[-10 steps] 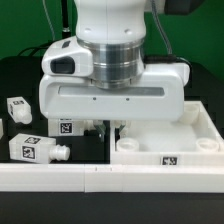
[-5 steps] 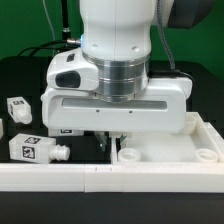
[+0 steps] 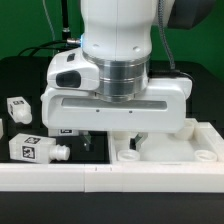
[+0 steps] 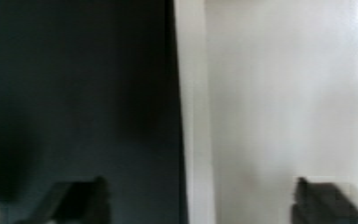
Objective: Assemble one leg
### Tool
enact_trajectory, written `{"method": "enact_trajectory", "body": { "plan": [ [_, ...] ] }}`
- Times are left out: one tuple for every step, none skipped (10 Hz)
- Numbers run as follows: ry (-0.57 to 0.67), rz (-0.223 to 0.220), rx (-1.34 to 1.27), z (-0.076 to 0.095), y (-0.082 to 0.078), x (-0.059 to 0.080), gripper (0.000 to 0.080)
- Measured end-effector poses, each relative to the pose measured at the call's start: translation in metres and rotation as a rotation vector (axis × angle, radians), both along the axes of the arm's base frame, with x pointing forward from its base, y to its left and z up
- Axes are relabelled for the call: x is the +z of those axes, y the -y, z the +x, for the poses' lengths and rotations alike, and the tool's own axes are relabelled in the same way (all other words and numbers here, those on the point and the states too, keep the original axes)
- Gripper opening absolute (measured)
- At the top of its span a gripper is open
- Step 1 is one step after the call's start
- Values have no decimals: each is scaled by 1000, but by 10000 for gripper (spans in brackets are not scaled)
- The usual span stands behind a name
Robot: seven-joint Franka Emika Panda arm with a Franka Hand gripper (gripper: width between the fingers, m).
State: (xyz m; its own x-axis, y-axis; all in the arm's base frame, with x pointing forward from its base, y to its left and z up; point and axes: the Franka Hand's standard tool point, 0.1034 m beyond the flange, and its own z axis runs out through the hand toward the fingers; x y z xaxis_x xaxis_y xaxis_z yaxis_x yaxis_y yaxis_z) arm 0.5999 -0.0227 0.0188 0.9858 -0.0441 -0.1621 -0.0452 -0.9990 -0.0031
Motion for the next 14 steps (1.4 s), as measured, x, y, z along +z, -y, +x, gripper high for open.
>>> {"method": "enact_trajectory", "body": {
  "plan": [
    [10,11,38,-5,1,18,605],
    [12,20,47,-23,0,36,636],
    [7,26,31,-37,-1,49,636],
    [11,25,7,-47,-5,62,647],
    [13,8,-4,-48,-10,63,649],
    [11,12,1,-49,-10,61,649],
    [11,14,15,-49,-10,61,649],
    [9,18,38,-50,-11,60,649],
    [17,16,56,-55,-14,58,649],
    [14,21,105,-69,-14,60,649],
    [31,26,236,-86,-7,58,649],
    [27,26,344,-100,6,50,649],
    [24,26,453,-106,20,47,649],
    [31,32,511,-107,29,47,649]
  ]
}}
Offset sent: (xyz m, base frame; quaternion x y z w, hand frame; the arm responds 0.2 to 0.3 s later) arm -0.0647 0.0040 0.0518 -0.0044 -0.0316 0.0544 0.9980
